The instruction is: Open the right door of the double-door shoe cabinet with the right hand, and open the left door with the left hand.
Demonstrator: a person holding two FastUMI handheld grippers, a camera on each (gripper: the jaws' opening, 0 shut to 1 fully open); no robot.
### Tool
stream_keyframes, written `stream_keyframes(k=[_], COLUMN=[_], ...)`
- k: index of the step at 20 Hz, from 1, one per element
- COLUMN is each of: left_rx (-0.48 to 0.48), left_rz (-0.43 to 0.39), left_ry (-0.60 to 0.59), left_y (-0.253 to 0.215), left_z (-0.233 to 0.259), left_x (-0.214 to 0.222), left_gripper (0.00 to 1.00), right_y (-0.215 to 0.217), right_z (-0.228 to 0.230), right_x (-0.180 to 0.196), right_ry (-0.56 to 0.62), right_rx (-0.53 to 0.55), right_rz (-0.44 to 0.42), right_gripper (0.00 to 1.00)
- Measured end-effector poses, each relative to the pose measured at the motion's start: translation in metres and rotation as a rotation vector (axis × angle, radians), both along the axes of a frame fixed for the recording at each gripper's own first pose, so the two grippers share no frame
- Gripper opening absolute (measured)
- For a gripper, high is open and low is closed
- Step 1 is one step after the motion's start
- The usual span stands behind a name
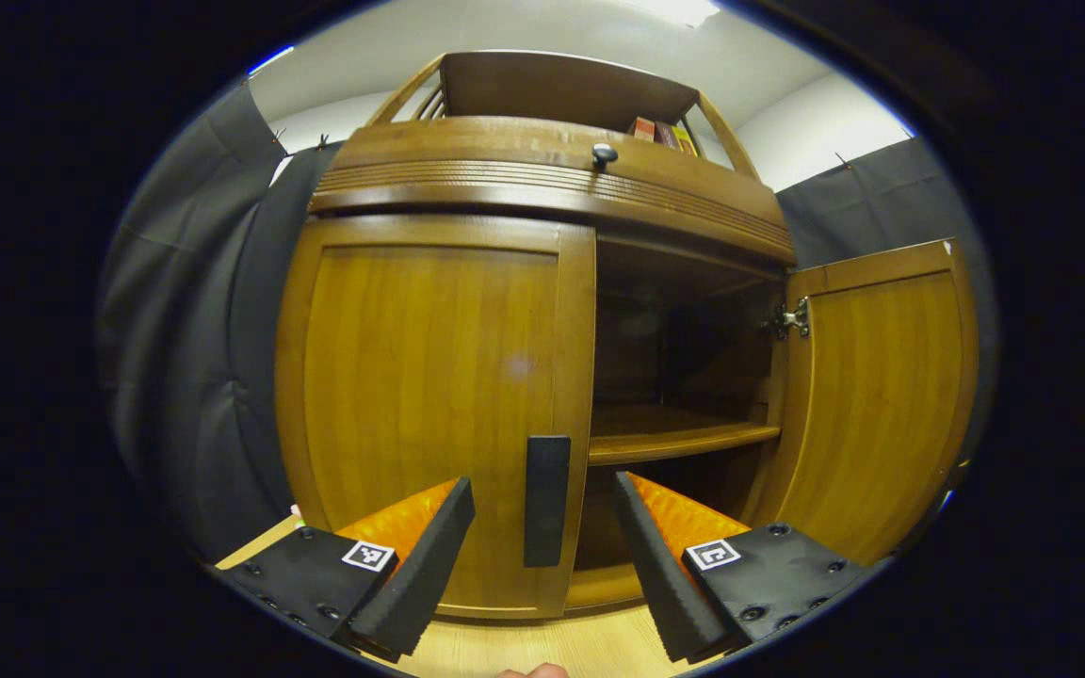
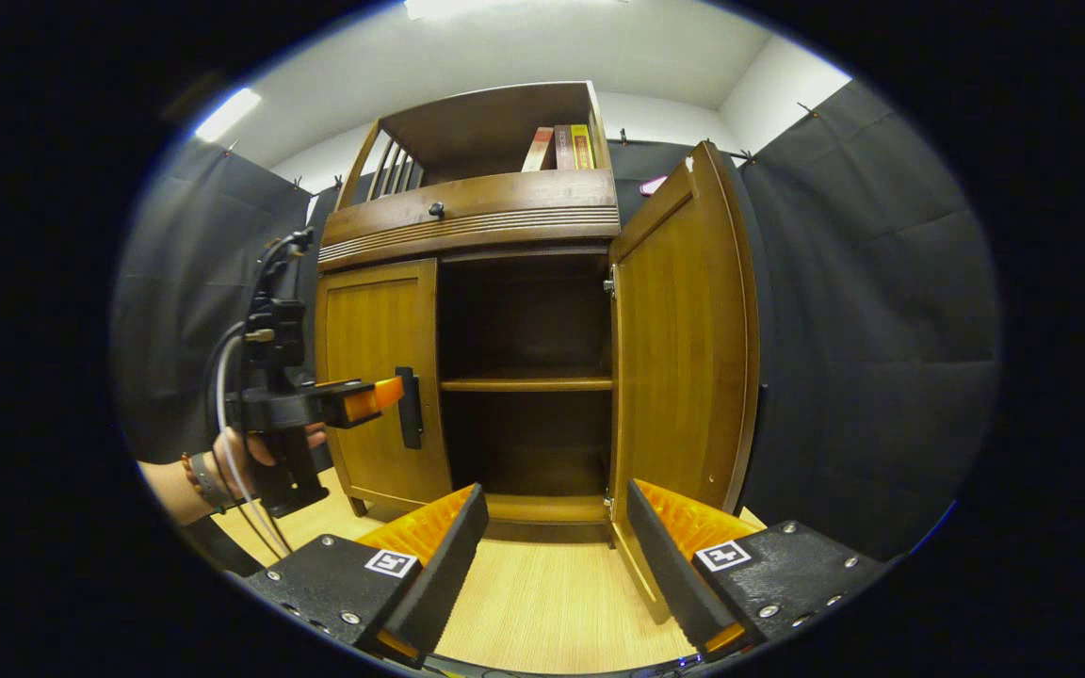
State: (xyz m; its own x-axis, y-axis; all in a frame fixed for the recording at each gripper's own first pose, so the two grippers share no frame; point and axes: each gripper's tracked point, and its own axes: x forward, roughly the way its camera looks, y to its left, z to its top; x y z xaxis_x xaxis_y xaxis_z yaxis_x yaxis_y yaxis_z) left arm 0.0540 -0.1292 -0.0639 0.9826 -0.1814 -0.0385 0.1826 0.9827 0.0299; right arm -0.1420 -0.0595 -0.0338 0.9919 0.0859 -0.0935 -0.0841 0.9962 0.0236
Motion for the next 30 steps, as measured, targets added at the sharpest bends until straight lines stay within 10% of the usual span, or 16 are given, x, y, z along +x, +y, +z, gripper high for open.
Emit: stream_keyframes(k=[17, 23, 30], left_rx=[0.086, 0.002, 0.025], left_rz=[0.044, 0.023, 0.022], left_ry=[0.012, 0.057, 0.046], left_y=[-0.012, -0.011, -0.003], left_z=[-0.031, -0.038, -0.033], left_x=[0.071, 0.07, 0.037], left_gripper=[0.96, 0.41, 0.35], right_y=[-0.048, -0.046, -0.041], right_z=[0.0, -0.013, -0.027], right_x=[-0.02, -0.023, -0.028], right_ry=[-0.001, 0.024, 0.053], right_rx=[0.076, 0.082, 0.048], right_rz=[-0.103, -0.104, -0.115], right_gripper=[0.92, 0.92, 0.92])
